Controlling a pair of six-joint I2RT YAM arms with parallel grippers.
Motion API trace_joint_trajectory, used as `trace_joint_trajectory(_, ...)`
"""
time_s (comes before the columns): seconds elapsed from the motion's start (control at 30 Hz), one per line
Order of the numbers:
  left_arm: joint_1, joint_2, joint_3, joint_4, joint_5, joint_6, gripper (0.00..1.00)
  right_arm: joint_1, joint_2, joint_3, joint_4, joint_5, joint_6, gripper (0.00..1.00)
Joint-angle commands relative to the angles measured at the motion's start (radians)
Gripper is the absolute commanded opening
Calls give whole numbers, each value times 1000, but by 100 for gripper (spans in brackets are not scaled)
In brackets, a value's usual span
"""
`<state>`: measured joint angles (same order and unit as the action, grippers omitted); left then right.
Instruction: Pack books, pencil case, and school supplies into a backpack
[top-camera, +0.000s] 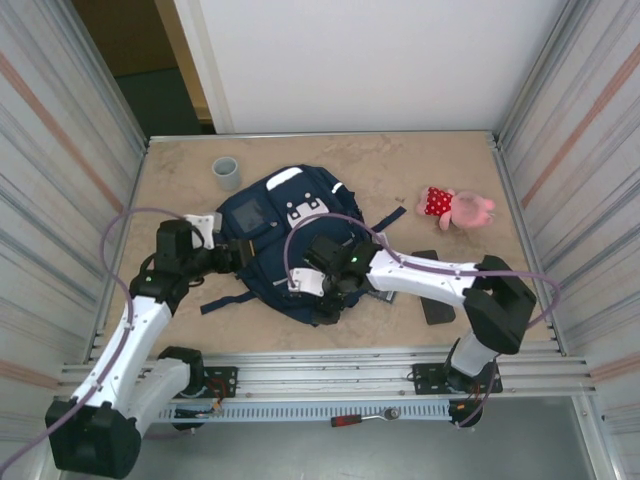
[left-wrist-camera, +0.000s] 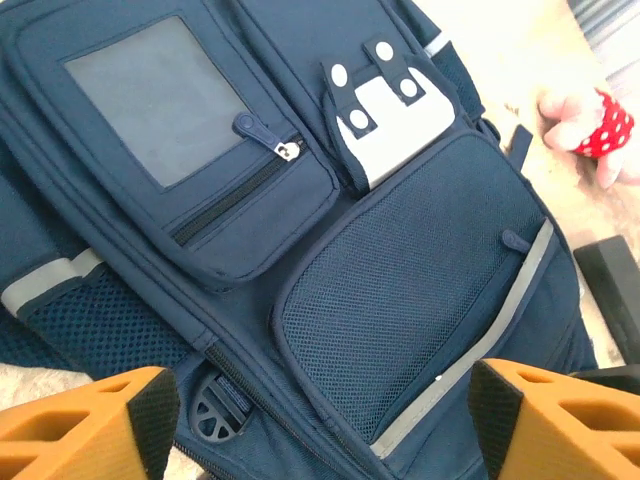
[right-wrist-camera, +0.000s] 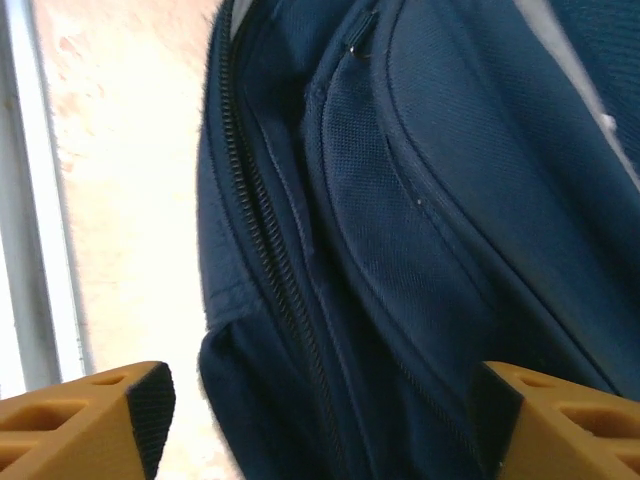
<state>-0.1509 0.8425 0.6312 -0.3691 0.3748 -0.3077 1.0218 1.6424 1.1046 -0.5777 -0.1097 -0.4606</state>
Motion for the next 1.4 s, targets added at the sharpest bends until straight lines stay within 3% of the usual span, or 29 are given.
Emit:
trace_joint_trajectory(0.0, 18, -10, -24, 7, 38, -57, 78, 11, 57, -21, 53, 87, -82, 61)
trace_joint_trajectory(0.07, 25, 1, -22, 0, 44, -61, 76, 11, 51, -34, 65, 132, -105, 41)
trace_joint_trajectory(0.13, 31, 10, -13, -18, 30, -61, 75, 6, 7, -28, 37, 138, -147, 12)
trace_joint_trajectory(0.2, 37, 16, -17, -8, 36, -66, 75, -8, -62, -7, 12, 120, -181, 0)
trace_joint_trajectory(0.37, 45, 24, -46, 29, 70, -52, 74, -105, -184, 158, -142, -40, -249, 0)
trace_joint_trajectory(0.67, 47, -23, -198, 277, 90, -81, 66, -287, -155, 441, -330, -130, -410, 0)
trace_joint_trajectory(0.93, 47, 20, -298, 460, 56, -45, 58, -345, -129, 532, -369, -134, -464, 0)
trace_joint_trajectory(1.1, 41, 108, -339, 593, 129, 20, 58, -366, -121, 556, -355, -167, -469, 0)
trace_joint_trajectory(1.37, -101, 280, -324, 748, 83, 90, 57, -379, -106, 579, -335, -165, -477, 0)
